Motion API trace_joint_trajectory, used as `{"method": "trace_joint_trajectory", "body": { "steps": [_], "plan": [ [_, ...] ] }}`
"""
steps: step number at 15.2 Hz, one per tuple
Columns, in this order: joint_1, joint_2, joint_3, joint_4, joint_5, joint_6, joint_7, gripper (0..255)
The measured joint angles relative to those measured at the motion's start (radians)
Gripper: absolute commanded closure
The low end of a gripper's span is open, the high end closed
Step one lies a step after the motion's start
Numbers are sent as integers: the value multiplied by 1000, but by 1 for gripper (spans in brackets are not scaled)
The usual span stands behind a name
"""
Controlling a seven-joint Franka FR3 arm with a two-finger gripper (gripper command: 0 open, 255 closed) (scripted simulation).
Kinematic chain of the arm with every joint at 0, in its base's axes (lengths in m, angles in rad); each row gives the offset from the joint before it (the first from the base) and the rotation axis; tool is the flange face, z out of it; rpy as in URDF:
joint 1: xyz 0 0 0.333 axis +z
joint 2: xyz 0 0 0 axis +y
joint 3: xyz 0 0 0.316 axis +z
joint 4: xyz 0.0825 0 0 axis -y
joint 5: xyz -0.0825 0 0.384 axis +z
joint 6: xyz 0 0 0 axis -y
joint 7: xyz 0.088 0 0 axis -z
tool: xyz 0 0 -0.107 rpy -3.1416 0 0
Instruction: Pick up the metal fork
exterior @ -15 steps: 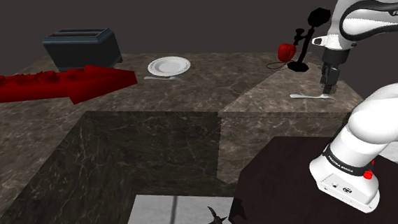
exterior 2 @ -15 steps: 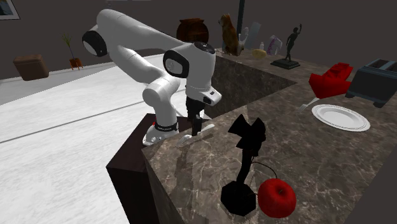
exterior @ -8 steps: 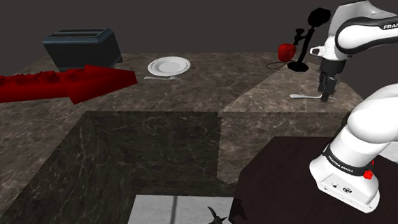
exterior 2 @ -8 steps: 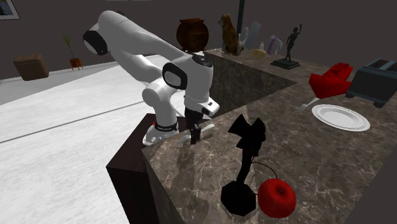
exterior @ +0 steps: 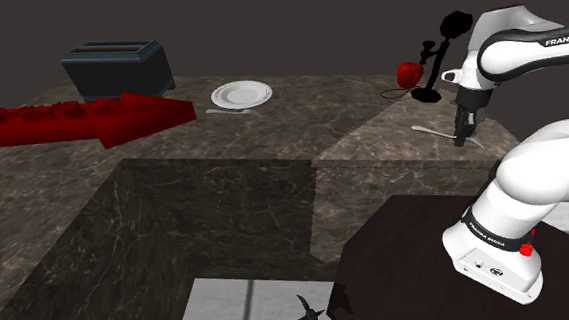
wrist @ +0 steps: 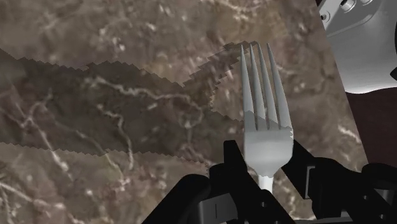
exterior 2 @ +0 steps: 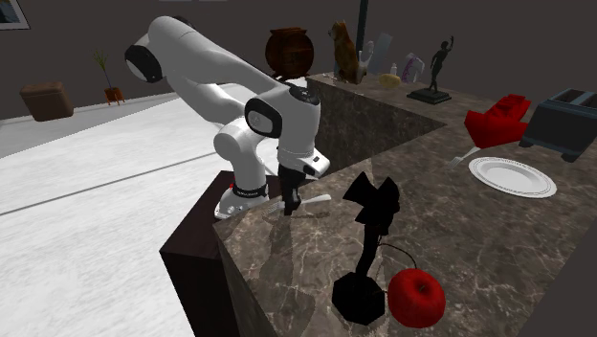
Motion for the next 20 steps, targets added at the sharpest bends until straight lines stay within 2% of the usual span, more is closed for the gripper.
{"method": "trace_joint_trajectory", "body": {
  "steps": [5, 20],
  "plan": [
    [1, -3, 3, 4, 3, -6, -1, 255],
    [25, -77, 98, 153, 95, -225, -17, 255]
  ]
}}
